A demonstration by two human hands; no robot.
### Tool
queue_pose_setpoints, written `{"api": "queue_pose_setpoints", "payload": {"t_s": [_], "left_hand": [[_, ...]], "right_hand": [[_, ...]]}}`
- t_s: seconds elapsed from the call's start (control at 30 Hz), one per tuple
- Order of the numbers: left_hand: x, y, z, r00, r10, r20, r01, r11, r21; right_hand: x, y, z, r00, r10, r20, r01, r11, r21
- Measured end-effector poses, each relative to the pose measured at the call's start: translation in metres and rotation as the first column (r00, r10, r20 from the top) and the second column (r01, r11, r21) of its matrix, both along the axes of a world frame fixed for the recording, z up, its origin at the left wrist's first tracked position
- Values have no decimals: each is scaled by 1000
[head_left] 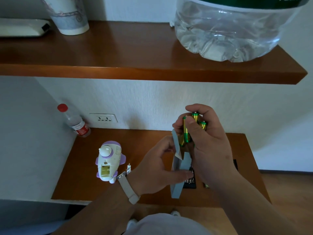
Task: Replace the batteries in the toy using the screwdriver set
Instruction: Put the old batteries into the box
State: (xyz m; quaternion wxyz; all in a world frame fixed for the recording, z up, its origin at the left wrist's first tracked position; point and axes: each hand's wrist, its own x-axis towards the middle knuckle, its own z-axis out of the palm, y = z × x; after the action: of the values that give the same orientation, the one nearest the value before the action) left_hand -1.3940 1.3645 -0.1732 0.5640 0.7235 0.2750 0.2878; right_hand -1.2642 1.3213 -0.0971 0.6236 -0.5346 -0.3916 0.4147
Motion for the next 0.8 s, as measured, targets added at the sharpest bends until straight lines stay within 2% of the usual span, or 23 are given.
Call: {"api": "queue_pose_setpoints", "payload": {"t_s": [0.2,0.4,0.6,0.8], "left_hand": [[0,2,1,1000,25,3,-25,999,25],[3,6,1,998,39,39,-38,999,-28],[6,7,5,1000,14,19,-14,999,-30],[10,5,9,998,63,16,-63,997,34]], "right_hand": [[1,-2,-3,994,11,-109,-9,1000,20],[7,-1,-10,994,37,-104,-32,998,54],[13,-3,-8,991,57,117,-63,997,50],[14,-4,-8,975,31,221,-43,998,51]]}}
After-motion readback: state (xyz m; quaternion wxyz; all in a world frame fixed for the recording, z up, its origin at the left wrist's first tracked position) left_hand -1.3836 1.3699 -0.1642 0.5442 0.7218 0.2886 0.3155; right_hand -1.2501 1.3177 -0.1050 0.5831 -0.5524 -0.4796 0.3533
